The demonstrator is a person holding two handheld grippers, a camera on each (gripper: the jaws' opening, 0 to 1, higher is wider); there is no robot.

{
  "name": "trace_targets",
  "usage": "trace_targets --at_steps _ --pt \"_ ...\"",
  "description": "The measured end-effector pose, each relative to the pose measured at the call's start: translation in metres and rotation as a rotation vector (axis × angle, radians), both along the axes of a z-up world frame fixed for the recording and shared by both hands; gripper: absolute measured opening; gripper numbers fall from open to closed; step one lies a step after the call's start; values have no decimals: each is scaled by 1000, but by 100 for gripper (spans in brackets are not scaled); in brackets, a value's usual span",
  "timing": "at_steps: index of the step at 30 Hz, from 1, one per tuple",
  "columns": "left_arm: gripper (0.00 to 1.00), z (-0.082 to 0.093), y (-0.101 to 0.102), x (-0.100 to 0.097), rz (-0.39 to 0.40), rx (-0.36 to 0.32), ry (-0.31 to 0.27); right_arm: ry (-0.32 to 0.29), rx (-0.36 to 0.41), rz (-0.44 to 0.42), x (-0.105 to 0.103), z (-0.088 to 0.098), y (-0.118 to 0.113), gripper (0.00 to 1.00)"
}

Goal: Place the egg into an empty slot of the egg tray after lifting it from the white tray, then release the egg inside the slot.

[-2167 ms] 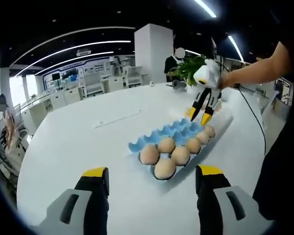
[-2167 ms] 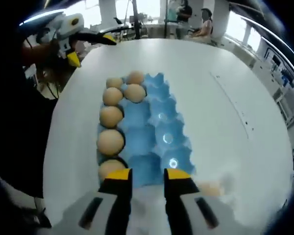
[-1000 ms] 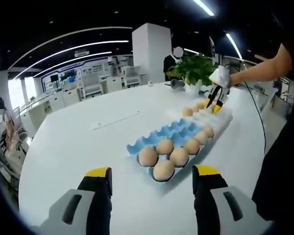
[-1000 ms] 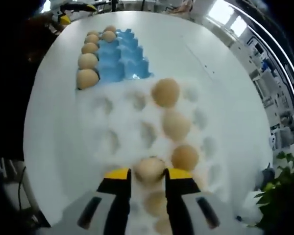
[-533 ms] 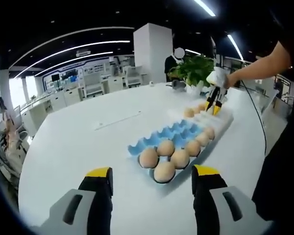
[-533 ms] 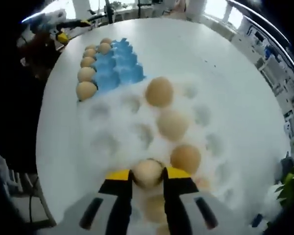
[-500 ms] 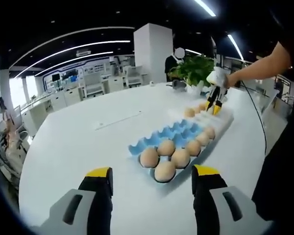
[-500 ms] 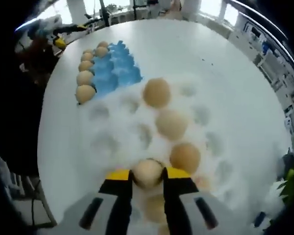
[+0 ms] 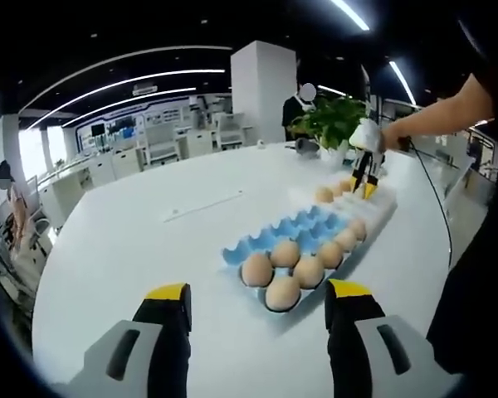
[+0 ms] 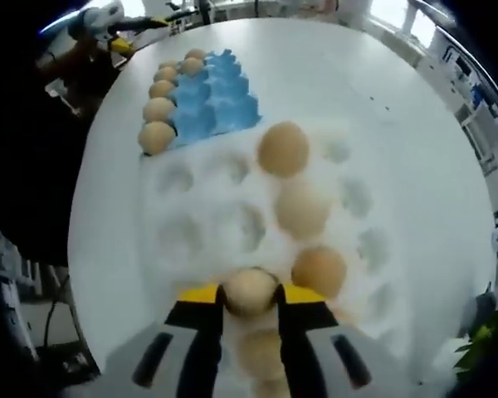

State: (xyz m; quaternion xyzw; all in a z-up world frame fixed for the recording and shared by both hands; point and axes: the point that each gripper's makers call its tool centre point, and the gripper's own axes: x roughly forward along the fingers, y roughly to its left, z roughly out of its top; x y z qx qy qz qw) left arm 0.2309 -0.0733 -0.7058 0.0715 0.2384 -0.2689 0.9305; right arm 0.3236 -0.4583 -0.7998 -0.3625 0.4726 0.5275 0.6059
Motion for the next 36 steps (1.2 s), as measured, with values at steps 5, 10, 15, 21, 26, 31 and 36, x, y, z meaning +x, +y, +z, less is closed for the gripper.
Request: trace_targets --at_steps 5,10,15,21,26,31,36 --pt "66 -1 -2 0 1 -11 -1 -43 15 -114 2 7 -2 24" --pt "66 0 1 1 5 -4 -3 -83 47 -124 0 30 -1 24" --pt "67 -3 4 1 8 -4 4 -84 47 -121 -4 40 -2 24" --pt "67 -6 3 0 -4 2 9 -88 26 -90 -8 41 -2 24" --pt "74 -9 3 -1 -13 12 12 -97 41 -85 -8 45 3 24" --pt "82 -12 -2 -3 -31 11 19 -103 51 -78 -9 49 9 24" --pt "87 -13 -4 -4 -30 -6 28 -106 80 -77 -10 54 18 24"
